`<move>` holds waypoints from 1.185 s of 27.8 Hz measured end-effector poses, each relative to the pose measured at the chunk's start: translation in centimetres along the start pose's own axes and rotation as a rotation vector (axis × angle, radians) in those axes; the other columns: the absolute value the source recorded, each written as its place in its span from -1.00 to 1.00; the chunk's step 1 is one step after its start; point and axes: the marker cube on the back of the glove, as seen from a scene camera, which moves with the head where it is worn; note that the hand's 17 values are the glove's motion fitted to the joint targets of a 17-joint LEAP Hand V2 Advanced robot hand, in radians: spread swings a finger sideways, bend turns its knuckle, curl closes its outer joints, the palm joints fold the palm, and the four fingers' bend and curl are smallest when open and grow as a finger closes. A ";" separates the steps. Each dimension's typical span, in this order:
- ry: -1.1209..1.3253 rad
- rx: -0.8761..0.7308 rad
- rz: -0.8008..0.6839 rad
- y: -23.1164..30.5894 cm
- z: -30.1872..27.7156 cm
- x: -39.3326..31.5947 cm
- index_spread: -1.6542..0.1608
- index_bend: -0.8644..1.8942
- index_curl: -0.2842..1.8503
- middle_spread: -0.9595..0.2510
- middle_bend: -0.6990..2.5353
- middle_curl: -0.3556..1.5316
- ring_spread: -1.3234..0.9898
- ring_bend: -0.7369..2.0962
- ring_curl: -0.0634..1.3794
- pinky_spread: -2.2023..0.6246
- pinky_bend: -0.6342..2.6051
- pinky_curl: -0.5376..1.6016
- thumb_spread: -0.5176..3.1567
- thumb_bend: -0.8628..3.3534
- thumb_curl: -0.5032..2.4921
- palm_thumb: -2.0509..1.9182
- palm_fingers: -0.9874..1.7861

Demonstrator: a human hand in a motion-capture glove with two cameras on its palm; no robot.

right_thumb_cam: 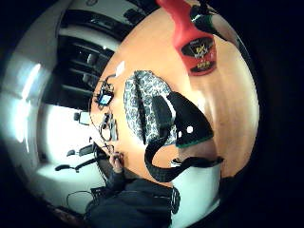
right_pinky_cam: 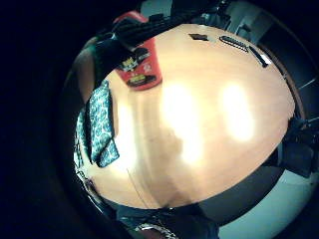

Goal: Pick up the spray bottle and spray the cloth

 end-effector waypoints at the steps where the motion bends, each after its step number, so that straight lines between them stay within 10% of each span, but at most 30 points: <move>1: -0.005 0.016 0.011 -0.5 0.0 0.1 0.40 -0.25 -0.42 0.57 -0.45 -0.34 0.14 -0.31 -0.54 0.74 -0.46 -0.21 -0.07 -0.57 -0.50 0.33 0.13; 33: -0.516 0.344 0.207 -9.9 0.7 2.0 0.49 -0.28 -0.46 0.42 -0.36 -0.21 0.08 -0.23 -0.44 0.70 -0.53 -0.21 -0.09 -0.58 -0.42 0.46 0.36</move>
